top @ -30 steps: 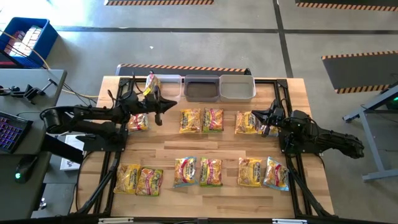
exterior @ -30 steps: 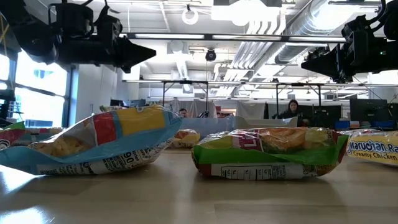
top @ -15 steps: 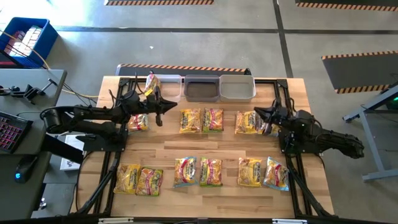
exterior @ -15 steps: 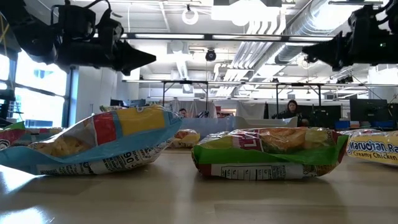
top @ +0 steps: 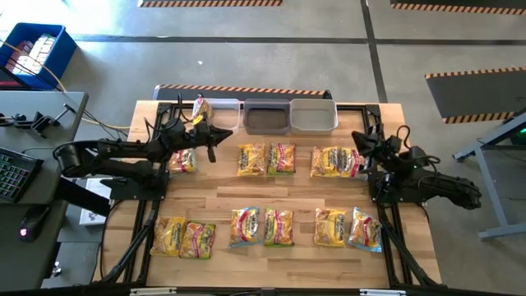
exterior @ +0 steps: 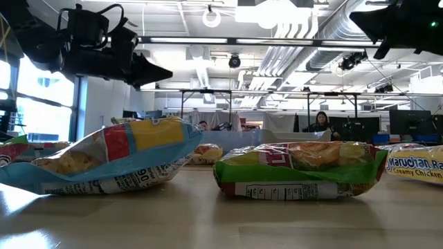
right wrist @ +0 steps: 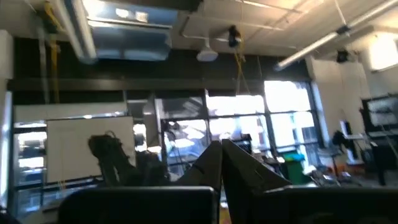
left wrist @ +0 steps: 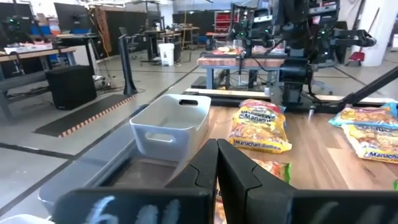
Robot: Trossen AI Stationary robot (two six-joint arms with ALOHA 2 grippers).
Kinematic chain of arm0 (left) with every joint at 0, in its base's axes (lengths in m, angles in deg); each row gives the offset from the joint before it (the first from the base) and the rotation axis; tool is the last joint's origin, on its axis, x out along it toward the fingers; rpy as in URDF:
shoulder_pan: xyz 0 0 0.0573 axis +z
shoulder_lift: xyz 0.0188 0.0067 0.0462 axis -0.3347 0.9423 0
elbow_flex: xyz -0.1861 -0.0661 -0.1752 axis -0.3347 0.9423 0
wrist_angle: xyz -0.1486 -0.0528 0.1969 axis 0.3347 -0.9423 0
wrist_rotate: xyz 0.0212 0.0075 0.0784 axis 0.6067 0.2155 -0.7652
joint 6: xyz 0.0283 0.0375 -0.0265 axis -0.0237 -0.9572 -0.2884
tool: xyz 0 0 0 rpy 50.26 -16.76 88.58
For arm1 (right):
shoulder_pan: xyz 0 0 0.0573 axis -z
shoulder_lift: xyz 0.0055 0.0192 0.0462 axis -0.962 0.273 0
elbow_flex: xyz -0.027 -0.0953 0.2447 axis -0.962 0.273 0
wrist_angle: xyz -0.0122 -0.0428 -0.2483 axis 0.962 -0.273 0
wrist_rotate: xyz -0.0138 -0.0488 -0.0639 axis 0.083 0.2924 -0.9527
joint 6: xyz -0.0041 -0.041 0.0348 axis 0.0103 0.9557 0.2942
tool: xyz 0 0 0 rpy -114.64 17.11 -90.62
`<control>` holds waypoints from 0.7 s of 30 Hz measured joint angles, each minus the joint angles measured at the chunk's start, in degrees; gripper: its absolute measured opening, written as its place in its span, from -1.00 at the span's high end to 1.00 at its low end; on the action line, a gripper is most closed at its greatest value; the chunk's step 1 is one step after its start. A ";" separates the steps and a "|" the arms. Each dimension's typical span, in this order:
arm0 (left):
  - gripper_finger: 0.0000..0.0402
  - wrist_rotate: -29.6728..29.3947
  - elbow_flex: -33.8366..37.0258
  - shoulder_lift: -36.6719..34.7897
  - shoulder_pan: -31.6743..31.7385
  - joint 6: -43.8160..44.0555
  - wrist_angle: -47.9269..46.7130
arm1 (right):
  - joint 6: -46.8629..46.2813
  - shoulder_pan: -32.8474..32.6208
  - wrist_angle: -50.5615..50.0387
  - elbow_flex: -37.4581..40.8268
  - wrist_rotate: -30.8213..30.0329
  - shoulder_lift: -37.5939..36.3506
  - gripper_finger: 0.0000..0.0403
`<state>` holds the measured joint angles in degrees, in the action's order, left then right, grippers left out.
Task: Sort Maruchan noodles
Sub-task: Put the top right yellow noodle pack into the gray bin
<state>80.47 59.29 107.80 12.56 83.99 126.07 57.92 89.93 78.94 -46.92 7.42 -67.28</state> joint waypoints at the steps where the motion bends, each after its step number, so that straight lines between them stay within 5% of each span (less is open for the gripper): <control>1: 1.00 0.00 0.00 0.00 0.24 -0.02 0.00 | -0.92 -0.02 -0.90 -0.31 -1.75 0.29 1.00; 6: 1.00 0.01 -0.01 0.00 1.65 -0.07 2.52 | -7.49 0.00 -12.50 -1.71 -13.46 4.23 1.00; 11: 1.00 0.23 -0.02 0.00 3.03 0.04 2.60 | -19.80 0.00 -23.87 -4.60 -17.98 13.39 0.92; 21: 1.00 0.92 -0.02 0.00 3.19 -0.15 1.02 | -46.14 0.00 -49.98 -16.08 -14.89 35.63 -0.03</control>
<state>81.39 59.27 107.80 15.76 83.84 127.09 11.78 89.93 28.96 -63.00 -7.47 -31.65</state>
